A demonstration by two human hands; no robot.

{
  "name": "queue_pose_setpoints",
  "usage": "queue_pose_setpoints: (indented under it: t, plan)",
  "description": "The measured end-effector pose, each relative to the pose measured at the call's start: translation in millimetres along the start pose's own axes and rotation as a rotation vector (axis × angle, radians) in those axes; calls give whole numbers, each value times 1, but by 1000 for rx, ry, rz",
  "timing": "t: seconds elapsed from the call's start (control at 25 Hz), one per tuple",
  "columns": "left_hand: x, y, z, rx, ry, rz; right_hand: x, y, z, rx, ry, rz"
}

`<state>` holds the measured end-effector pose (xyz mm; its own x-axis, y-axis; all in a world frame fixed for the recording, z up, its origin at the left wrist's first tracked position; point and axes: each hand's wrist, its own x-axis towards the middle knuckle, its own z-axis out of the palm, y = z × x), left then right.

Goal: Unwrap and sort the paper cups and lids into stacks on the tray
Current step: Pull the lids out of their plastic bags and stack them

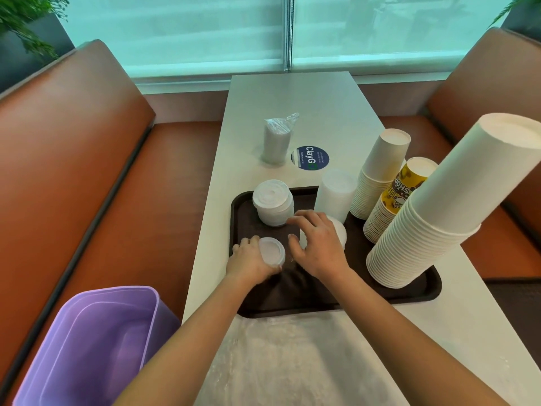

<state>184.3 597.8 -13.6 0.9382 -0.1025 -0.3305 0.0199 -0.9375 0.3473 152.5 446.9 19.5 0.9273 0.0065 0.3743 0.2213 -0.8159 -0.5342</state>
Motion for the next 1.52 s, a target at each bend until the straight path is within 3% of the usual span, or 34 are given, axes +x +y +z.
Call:
queue_pose_setpoints:
  t: [0.16, 0.4, 0.84, 1.04, 1.16, 1.32, 1.4, 1.52]
  plan:
    - [-21, -1, -10, -119, -104, -17, -5, -4, -8, -14, -48, 9]
    - [22, 25, -99, -514, 139, 78, 66, -23, -16, 265, -25, 188]
    - [171, 58, -162, -897, 248, 81, 246, 21, 14, 437, 31, 712]
    - [225, 72, -163, -972, 116, 5, 285, 47, 38, 470, 21, 928]
    - [248, 80, -150, -1064, -58, -93, 300, 63, 48, 518, 49, 973]
    - [274, 78, -127, -1266, -308, -200, 305, 74, 66, 672, -153, 994]
    - [283, 75, -121, -1374, -311, -265, 303, 78, 71, 723, -262, 986]
    - [288, 68, -117, -1548, -314, -369, 298, 74, 73, 801, -268, 953]
